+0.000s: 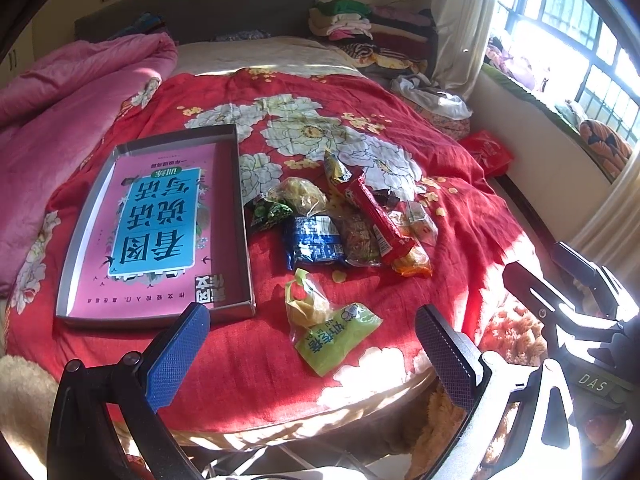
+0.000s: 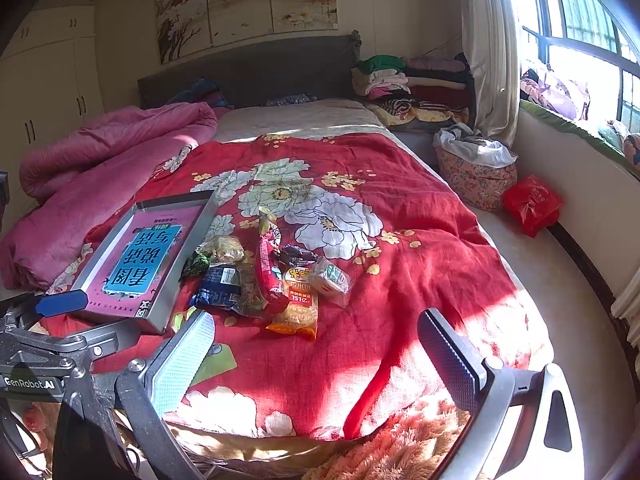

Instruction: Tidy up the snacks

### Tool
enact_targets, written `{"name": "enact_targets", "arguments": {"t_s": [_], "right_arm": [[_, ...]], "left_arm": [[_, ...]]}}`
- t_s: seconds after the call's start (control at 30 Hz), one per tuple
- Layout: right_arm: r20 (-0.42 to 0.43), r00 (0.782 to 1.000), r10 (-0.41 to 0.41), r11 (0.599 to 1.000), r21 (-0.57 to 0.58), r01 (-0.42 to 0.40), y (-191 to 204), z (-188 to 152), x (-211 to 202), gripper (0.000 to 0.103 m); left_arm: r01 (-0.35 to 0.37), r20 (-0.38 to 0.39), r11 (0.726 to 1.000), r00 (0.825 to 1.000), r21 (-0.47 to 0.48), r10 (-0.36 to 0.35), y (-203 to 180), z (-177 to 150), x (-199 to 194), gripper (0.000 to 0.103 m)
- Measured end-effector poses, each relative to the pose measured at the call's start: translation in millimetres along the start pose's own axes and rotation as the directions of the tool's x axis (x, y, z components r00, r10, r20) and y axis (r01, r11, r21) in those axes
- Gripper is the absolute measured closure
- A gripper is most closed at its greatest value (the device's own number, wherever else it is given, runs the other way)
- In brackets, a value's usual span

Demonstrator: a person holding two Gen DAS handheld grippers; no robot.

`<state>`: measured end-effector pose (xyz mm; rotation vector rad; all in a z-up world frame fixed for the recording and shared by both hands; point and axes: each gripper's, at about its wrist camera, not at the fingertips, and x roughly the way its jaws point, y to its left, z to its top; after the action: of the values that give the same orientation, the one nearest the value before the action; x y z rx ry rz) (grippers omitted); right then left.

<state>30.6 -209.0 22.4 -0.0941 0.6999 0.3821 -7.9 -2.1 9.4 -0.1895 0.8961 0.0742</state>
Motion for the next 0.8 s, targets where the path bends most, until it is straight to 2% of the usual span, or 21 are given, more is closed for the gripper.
{"name": "enact_targets", "arguments": {"t_s": [0.8], "right_arm": [[-0.008, 1.000, 0.003, 1.000, 0.008, -0.003, -2.8, -2.1, 2.5, 0.000]], "left_arm": [[0.013, -0.036, 1.000, 0.999, -0.016, -0.013, 1.4, -5.3, 10.2, 0.001]]}}
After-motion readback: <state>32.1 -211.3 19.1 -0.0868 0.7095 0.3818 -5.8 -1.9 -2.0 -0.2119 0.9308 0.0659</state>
